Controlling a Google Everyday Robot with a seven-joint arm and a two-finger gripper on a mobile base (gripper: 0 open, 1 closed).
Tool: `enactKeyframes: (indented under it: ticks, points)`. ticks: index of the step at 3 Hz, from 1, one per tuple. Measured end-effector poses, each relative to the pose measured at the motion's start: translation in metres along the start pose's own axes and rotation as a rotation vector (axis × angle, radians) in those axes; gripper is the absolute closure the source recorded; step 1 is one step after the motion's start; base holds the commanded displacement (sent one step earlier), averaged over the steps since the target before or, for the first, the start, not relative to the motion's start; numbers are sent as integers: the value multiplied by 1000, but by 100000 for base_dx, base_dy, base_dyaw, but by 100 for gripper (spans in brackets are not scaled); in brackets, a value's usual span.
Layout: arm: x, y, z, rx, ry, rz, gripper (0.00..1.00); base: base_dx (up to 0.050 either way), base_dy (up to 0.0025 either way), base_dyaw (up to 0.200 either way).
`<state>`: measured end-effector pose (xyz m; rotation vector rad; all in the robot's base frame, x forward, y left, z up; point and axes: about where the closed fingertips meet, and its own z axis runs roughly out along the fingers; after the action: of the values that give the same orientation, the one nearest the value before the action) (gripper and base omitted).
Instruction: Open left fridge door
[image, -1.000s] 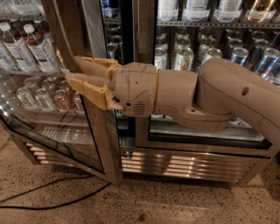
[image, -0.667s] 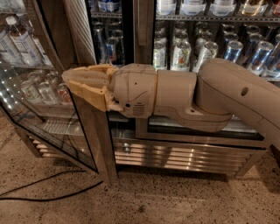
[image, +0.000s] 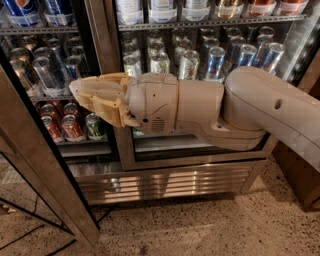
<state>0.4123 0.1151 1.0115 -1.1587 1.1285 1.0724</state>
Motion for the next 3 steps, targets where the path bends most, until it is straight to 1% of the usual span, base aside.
enactKeyframes:
  ticks: [3]
  points:
    - [0, 0, 0, 0, 0, 0, 100, 0, 1, 18795]
